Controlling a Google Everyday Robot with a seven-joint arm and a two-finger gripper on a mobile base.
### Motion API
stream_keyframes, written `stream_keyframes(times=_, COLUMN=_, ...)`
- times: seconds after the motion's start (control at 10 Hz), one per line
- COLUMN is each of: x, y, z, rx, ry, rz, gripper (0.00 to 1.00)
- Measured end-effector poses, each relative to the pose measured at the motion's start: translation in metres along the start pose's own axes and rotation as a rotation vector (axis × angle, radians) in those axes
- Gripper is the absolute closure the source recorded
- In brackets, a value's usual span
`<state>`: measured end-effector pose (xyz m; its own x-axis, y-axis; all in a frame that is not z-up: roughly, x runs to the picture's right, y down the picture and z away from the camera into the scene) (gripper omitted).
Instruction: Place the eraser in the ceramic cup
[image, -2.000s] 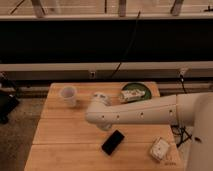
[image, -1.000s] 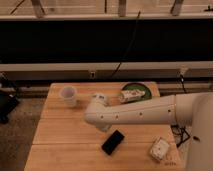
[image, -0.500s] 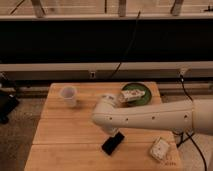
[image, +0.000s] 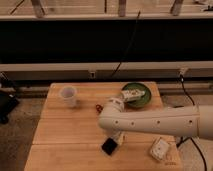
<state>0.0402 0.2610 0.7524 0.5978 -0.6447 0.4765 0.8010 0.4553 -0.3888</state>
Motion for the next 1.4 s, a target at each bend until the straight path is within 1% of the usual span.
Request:
stream_keyframes(times=0.2, x=0.004, y=0.0, z=0.004, rx=0.006, ry=-0.005, rz=-0.012, gripper=0.2)
stream_keyframes(times=0.4, x=0.01, y=0.002, z=0.008, rx=0.01, ry=-0.011, rz=-0.007, gripper=0.2)
stream_keyframes(times=0.8, x=0.017, y=0.014, z=0.023, rx=-0.007, ry=-0.027, rz=0.022, gripper=0.2)
stream_keyframes(times=1.1, x=0.015, y=0.018, z=0.029, rx=-0.014, ry=-0.037, rz=0.032, gripper=0.2)
stream_keyframes(times=1.2, x=0.015, y=0.019, z=0.03, rx=-0.015, ry=-0.041, rz=0.034, gripper=0.22)
stream_keyframes(times=1.3, x=0.014, y=0.02, z=0.031, rx=-0.015, ry=-0.045, rz=0.036, gripper=0.28)
stream_keyframes(times=1.4, x=0.014, y=0.022, z=0.034, rx=-0.014, ry=-0.052, rz=0.037, gripper=0.4)
